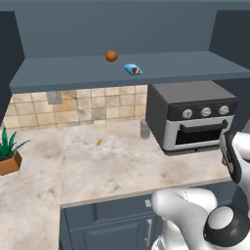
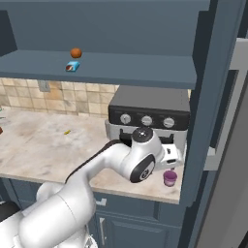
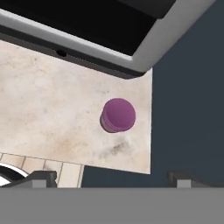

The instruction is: Pick the bar and jam from the counter and place them in the cabinets closest to them.

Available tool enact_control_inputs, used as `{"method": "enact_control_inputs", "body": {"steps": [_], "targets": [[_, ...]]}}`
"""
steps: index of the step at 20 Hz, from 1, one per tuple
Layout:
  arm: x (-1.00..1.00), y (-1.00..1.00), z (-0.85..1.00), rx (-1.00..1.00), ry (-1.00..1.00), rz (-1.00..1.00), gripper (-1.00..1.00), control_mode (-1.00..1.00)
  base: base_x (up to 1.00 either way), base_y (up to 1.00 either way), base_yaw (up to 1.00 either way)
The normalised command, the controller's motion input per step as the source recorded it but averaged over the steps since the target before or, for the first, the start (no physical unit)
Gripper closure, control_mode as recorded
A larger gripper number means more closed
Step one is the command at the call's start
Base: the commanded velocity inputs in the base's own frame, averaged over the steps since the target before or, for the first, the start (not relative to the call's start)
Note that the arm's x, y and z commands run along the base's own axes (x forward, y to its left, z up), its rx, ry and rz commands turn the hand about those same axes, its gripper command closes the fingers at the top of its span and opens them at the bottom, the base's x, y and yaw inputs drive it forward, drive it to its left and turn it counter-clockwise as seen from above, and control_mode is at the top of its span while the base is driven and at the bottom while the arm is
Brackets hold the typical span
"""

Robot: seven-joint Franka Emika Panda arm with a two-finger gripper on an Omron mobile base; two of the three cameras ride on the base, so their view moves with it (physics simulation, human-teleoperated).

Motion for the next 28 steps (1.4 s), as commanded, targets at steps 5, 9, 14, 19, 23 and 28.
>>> {"method": "enact_control_inputs", "body": {"steps": [5,9,14,19,23,28], "targets": [[0.04,0.0,-0.21,0.0,0.02,0.0,-1.0,-1.0,0.0,0.0,0.0],[0.18,0.0,-0.19,0.0,0.03,0.0,-1.0,-1.0,0.0,0.0,0.0],[0.45,-0.01,-0.11,0.0,0.04,0.0,-1.0,-1.0,0.0,0.0,0.0],[0.49,-0.19,-0.17,0.04,0.06,0.0,-1.0,-1.0,0.0,0.0,0.0],[0.33,-0.29,-0.18,0.08,0.05,0.0,-1.0,-1.0,0.0,0.0,0.0],[0.2,-0.27,-0.14,0.11,0.04,0.0,-1.0,-1.0,0.0,0.0,0.0]]}}
